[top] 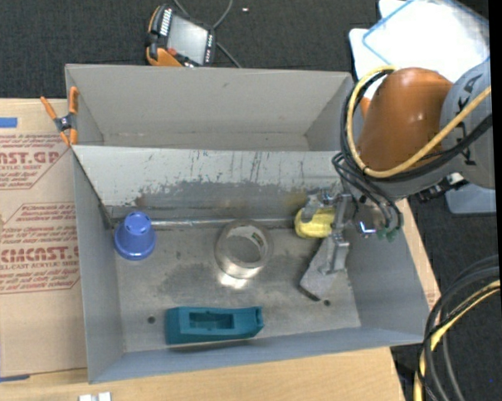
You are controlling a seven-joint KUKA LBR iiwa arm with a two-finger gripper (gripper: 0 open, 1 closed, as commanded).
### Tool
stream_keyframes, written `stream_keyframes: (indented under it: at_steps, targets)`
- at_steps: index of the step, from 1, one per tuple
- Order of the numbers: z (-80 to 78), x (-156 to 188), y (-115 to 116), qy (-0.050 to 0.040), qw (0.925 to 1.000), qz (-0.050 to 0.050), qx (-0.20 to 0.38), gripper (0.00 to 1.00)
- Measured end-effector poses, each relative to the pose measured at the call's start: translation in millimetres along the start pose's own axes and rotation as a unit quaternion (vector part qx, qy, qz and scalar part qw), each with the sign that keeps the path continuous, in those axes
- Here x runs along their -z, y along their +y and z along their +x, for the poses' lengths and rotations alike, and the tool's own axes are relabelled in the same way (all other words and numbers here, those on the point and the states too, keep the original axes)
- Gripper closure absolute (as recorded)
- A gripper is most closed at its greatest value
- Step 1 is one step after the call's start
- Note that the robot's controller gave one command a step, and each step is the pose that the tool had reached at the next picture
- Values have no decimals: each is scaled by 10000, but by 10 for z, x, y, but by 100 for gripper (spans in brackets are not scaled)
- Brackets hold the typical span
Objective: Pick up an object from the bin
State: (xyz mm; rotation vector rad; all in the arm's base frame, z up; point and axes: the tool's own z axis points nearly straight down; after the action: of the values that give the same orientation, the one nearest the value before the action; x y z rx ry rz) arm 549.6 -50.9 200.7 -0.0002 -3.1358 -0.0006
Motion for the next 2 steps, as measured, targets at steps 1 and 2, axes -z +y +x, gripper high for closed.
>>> stream_keyframes:
  at_steps: [1,2]
  targets:
    - [-17,45,2,-40,10000,4,5,0]
    - [-40,-1065,-605,-54,9631,23,2691,0]
